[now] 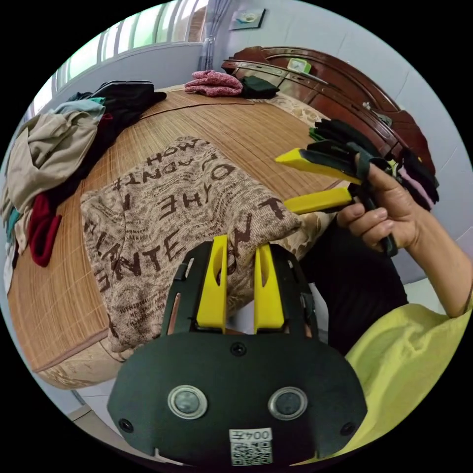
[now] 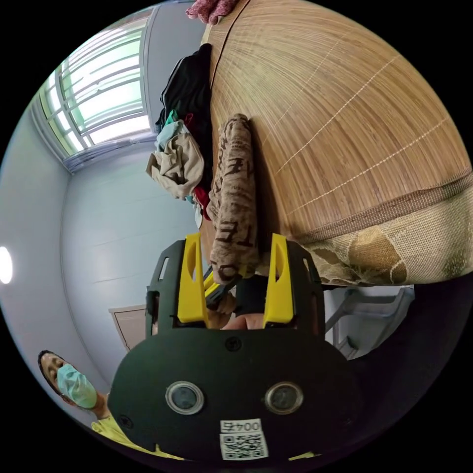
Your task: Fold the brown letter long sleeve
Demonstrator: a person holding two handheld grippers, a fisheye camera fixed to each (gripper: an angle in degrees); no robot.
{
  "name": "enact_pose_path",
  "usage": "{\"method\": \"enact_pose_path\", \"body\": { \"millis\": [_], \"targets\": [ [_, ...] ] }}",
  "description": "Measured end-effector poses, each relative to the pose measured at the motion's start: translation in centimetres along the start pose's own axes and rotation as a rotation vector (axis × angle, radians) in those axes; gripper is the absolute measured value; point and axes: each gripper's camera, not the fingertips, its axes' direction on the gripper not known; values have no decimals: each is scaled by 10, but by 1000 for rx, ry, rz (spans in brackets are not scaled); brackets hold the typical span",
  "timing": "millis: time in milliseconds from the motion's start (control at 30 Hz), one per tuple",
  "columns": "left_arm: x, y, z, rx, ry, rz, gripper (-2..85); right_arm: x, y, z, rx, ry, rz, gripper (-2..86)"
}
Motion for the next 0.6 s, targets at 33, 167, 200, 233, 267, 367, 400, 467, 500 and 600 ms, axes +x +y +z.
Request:
{"method": "enact_pose_path", "body": {
  "millis": [33,167,200,233,267,367,400,467,500,600],
  "targets": [
    [-3,4,2,-1,-5,3,69,-2,-2,4,-13,4,-5,213],
    [6,17,20,-18,-81,50,76,-15,-11,35,-92,38,-31,234],
    [8,21,28,-25,-106,64,78,-18,-13,40,-107,44,-38,225],
    [8,26,35,-30,-119,78,81,-22,-16,50,-141,60,-52,208],
    [7,29,39,-32,-124,81,83,-27,-18,57,-165,108,-67,181],
    [-11,44,43,-37,-95,85,102,-27,-25,63,-208,196,-43,152],
    [-25,53,39,-36,-36,70,112,-26,-26,63,-207,188,-39,153],
    [-52,73,25,-1,81,24,120,-25,-27,60,-202,175,-54,164],
    [-76,93,13,39,156,-30,123,-25,-26,60,-202,172,-60,166],
    [-148,160,-4,119,322,-257,131,-21,-20,56,-197,138,-82,173]
  ]
}}
